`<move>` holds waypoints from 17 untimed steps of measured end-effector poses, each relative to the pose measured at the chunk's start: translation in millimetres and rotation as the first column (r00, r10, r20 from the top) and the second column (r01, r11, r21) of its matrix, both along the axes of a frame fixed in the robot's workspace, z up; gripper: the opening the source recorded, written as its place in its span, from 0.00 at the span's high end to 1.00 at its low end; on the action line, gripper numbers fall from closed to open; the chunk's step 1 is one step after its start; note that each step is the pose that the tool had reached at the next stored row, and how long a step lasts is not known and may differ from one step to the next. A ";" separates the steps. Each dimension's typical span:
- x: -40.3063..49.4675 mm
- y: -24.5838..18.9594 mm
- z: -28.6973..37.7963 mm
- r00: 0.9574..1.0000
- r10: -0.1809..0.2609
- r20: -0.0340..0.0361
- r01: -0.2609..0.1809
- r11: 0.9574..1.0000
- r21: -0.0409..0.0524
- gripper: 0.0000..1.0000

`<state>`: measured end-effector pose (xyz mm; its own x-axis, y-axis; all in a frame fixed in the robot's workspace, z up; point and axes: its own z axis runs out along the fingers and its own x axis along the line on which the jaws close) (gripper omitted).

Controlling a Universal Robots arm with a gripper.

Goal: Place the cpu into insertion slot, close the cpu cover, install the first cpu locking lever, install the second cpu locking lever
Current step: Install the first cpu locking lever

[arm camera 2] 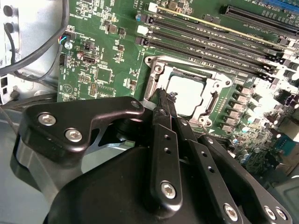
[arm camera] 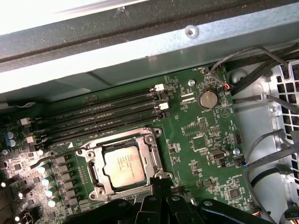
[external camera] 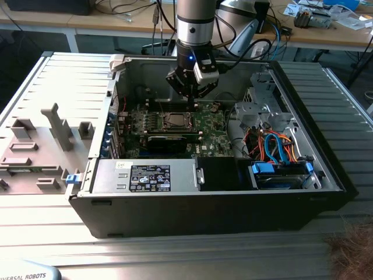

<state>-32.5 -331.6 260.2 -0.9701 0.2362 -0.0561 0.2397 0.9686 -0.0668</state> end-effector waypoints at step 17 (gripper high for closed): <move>0.0 0.0 0.0 0.999 0.040 0.000 -0.040 0.999 0.000 0.89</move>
